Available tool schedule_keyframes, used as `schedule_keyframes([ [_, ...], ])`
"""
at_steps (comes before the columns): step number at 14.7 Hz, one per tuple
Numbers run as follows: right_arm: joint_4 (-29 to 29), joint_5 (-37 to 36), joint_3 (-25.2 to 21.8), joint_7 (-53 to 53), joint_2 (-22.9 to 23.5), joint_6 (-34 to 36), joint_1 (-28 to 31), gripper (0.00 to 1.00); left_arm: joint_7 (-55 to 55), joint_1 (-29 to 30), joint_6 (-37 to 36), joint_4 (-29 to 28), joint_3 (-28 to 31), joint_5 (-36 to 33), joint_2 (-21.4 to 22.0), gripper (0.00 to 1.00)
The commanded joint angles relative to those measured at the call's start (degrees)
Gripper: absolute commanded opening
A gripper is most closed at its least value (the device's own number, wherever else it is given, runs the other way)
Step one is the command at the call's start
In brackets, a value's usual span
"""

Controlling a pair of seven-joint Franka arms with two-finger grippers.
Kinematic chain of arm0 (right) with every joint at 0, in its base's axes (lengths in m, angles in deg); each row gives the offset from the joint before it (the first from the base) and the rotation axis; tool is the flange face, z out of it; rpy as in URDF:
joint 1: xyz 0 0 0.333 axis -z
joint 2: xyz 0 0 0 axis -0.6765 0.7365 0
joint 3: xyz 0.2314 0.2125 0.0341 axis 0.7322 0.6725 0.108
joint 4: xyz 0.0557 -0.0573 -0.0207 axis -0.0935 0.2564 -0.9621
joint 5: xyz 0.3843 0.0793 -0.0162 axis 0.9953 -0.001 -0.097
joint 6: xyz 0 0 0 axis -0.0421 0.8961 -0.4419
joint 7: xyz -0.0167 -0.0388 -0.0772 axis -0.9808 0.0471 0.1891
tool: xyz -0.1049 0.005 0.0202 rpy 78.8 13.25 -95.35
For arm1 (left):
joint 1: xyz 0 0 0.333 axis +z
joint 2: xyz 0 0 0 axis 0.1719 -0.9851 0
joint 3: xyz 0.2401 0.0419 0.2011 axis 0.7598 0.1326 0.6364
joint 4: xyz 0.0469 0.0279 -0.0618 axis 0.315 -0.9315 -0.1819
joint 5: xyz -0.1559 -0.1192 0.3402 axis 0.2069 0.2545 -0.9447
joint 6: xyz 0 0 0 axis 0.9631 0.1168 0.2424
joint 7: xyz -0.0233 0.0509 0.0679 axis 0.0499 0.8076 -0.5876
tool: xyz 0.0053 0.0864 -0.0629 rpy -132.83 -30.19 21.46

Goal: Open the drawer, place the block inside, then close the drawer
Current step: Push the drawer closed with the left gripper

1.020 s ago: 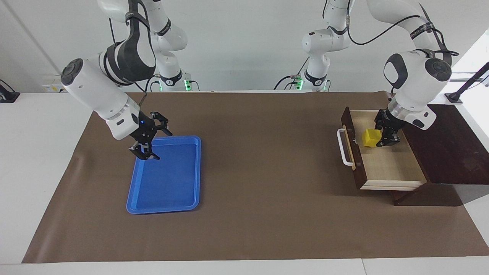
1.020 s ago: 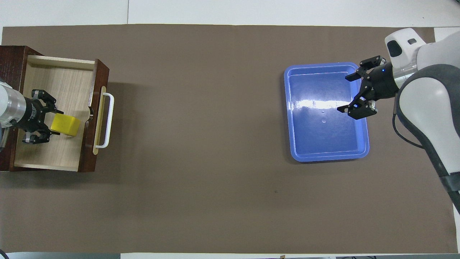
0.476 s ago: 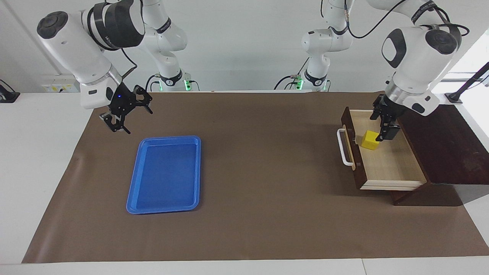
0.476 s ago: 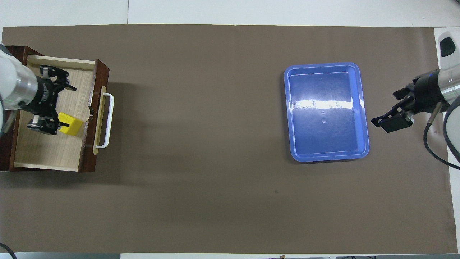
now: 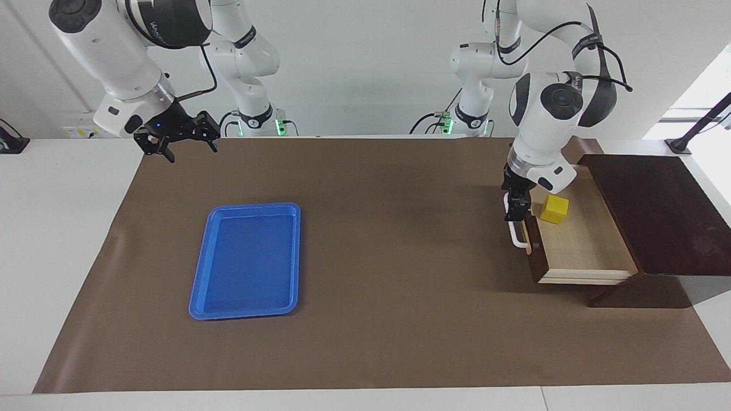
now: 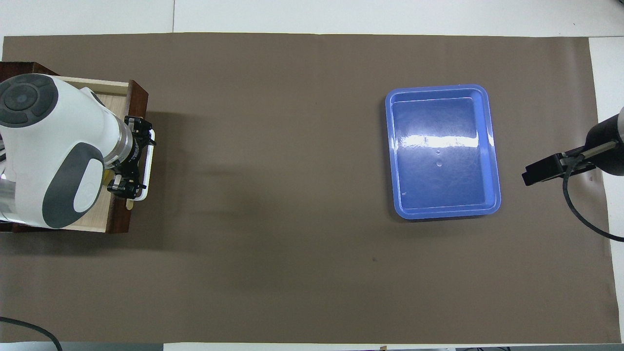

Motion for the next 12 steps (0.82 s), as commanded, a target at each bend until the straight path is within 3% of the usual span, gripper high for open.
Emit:
schedule_keyframes([
  [1,1.11,-2.75,0.09,5.95,-0.85,0.20,-0.27,1.00,4.12,3.32,2.64,-2.46,0.01,-1.55,2.25,1.00],
  [4,1.47,-7.05,0.18,3.09,-1.03,-1.38,-0.18,1.00,8.18,6.48,2.82,-1.58,0.10,-1.73,1.90,1.00],
  [9,0.85,-6.71,-0.08,-2.38,-0.94,-1.29,0.26,1.00,11.52,12.28,1.77,3.60,0.19,-1.73,1.01,1.00],
  [12,1.12,-6.27,-0.70,-2.29,-1.12,-0.68,0.35,1.00,16.61,15.53,2.03,3.00,0.27,-1.64,1.10,1.00],
])
